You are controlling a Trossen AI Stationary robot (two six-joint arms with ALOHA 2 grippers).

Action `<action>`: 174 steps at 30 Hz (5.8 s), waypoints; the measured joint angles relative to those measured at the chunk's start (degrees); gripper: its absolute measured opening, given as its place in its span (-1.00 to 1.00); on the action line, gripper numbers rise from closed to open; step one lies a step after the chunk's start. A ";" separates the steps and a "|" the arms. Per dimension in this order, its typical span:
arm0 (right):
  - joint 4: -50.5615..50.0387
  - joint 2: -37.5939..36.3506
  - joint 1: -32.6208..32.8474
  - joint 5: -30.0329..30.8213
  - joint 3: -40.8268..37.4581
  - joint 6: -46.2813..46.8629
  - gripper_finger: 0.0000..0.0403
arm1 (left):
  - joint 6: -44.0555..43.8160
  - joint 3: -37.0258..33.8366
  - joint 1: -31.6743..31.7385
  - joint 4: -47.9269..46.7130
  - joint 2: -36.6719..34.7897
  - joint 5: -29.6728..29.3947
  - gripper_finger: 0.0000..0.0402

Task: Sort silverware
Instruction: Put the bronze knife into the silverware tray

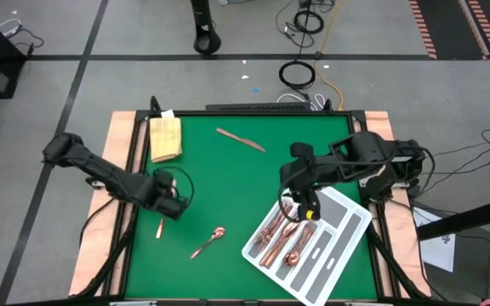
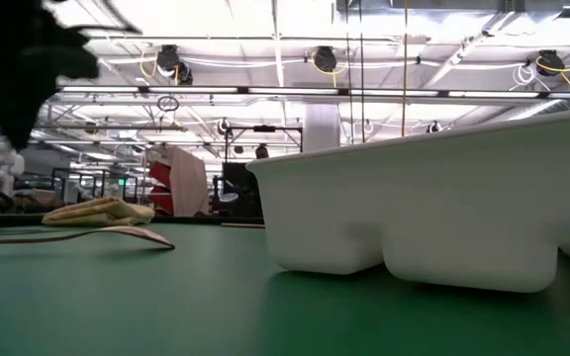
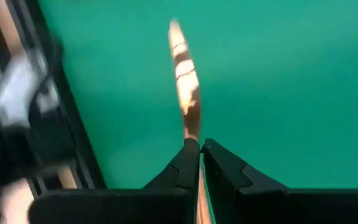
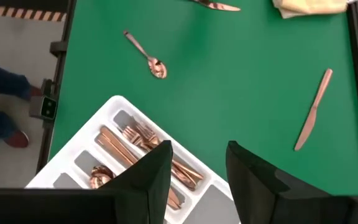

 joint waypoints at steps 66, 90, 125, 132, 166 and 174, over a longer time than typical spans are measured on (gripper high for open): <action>0.00 0.13 5.99 -1.46 -0.04 -6.18 -0.30 | 1.47 -8.26 -3.07 16.06 11.70 11.69 -0.44; 0.00 0.16 7.73 -1.44 -0.07 -1.78 -0.30 | 10.47 -17.31 6.98 27.02 10.81 12.89 -0.54; 0.13 0.16 11.46 2.34 -0.07 -3.75 -0.30 | 15.12 -6.45 8.39 43.53 13.43 -3.81 -0.99; 0.15 0.29 11.20 10.60 -0.69 -4.94 -0.30 | 17.75 -3.10 8.38 43.04 13.37 -4.69 -0.99; 6.27 -1.89 -2.64 -8.88 -20.65 -12.78 -0.30 | 21.83 -7.63 16.24 46.29 19.70 2.14 -1.00; 9.02 -3.17 -2.64 -8.74 -20.63 -12.33 -0.30 | 27.09 -5.36 18.90 64.15 23.28 4.14 -1.00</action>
